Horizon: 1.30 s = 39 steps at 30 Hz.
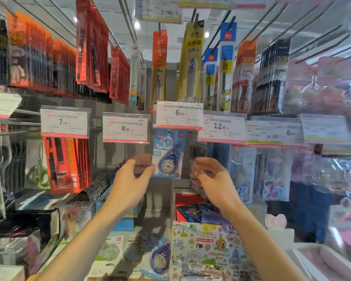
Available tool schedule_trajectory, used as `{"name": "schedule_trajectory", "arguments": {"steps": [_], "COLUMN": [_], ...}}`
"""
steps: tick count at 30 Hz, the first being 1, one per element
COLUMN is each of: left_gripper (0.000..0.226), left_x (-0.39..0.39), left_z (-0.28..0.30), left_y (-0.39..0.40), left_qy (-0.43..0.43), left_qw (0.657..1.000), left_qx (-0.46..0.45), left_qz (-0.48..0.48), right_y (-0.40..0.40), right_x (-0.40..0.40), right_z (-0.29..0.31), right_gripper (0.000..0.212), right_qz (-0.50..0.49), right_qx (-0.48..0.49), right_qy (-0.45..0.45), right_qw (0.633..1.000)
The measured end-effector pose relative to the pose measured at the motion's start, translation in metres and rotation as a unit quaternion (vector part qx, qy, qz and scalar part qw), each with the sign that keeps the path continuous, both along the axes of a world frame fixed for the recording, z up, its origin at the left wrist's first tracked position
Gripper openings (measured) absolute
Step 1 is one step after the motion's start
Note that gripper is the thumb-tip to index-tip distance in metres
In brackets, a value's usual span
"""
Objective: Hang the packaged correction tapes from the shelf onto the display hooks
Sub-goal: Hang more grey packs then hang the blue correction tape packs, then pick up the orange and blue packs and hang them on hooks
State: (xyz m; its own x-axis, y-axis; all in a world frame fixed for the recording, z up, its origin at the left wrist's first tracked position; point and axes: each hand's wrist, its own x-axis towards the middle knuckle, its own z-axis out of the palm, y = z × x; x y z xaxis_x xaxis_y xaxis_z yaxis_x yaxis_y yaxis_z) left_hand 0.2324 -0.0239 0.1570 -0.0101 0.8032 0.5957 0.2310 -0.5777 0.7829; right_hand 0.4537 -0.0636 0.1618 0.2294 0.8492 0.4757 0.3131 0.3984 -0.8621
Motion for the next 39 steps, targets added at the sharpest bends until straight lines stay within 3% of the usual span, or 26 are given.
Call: {"name": "schedule_trajectory", "arguments": {"steps": [6,14,17,20,31,39], "left_gripper": [0.014,0.011,0.024,0.020,0.014,0.015], "left_x": [-0.005,-0.018,-0.031,-0.052,-0.189,-0.244], "left_z": [-0.005,-0.033,-0.042,-0.051,-0.056,-0.085], "left_y": [-0.059,-0.102,-0.103,-0.096,-0.039,0.013], "left_qy": [-0.094,-0.083,-0.092,-0.096,-0.003,0.118], "left_qw": [0.993,0.991,0.988,0.986,0.987,0.975], "left_qx": [0.009,-0.003,-0.014,-0.024,-0.033,-0.100], "left_qz": [-0.069,-0.108,-0.121,-0.135,-0.160,-0.159], "right_y": [-0.061,-0.103,-0.108,-0.110,-0.057,-0.028], "right_x": [0.010,-0.007,-0.020,-0.038,-0.156,-0.184], "right_z": [-0.010,-0.047,-0.057,-0.061,-0.060,-0.090], "right_gripper": [0.007,0.023,0.022,0.016,0.010,0.008], "right_qz": [0.059,0.087,0.086,0.076,0.041,-0.085], "right_qx": [0.027,0.010,0.000,-0.013,0.009,-0.047], "right_qy": [0.072,0.095,0.090,0.080,0.096,-0.042], "right_qw": [0.995,0.992,0.992,0.994,0.995,0.994]}}
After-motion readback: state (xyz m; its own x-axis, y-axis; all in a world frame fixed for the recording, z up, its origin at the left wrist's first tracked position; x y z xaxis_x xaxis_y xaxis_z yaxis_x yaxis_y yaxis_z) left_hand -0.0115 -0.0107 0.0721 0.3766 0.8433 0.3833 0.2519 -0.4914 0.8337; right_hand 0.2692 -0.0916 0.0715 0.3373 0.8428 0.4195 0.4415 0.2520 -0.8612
